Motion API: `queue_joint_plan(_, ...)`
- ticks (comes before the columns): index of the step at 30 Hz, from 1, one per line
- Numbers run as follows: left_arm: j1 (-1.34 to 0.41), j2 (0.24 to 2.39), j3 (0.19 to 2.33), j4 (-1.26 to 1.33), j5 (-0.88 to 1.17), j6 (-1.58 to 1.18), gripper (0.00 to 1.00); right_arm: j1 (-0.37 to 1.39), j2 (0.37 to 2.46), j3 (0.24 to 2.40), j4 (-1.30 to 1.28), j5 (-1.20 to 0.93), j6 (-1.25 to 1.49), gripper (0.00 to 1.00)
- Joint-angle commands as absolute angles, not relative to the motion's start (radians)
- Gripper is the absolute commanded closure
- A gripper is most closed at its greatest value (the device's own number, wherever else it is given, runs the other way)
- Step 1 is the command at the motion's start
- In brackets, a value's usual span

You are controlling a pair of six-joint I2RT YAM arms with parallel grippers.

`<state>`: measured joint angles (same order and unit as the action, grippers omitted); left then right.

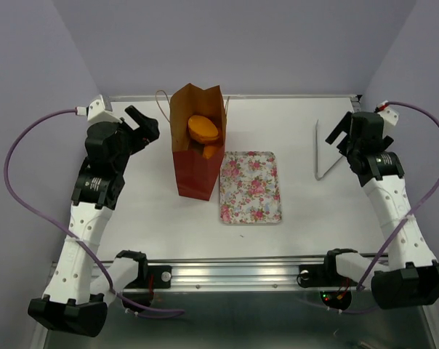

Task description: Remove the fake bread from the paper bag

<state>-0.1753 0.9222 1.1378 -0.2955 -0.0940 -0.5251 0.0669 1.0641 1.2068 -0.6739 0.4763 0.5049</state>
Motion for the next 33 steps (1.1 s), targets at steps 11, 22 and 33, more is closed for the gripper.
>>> queue_joint_plan(11,-0.210,0.992,1.157,-0.206,0.034,-0.472,0.01,-0.057,1.322,1.193,-0.649,0.448,0.515,0.00)
queue_joint_plan(22,-0.222,1.014,1.147,-0.186,0.029,-0.462,0.01,-0.141,1.577,1.172,-0.486,0.135,0.338,0.00)
queue_joint_plan(33,-0.222,0.991,1.137,-0.160,0.011,-0.445,0.01,-0.141,1.704,1.160,-0.434,0.012,0.256,0.00)
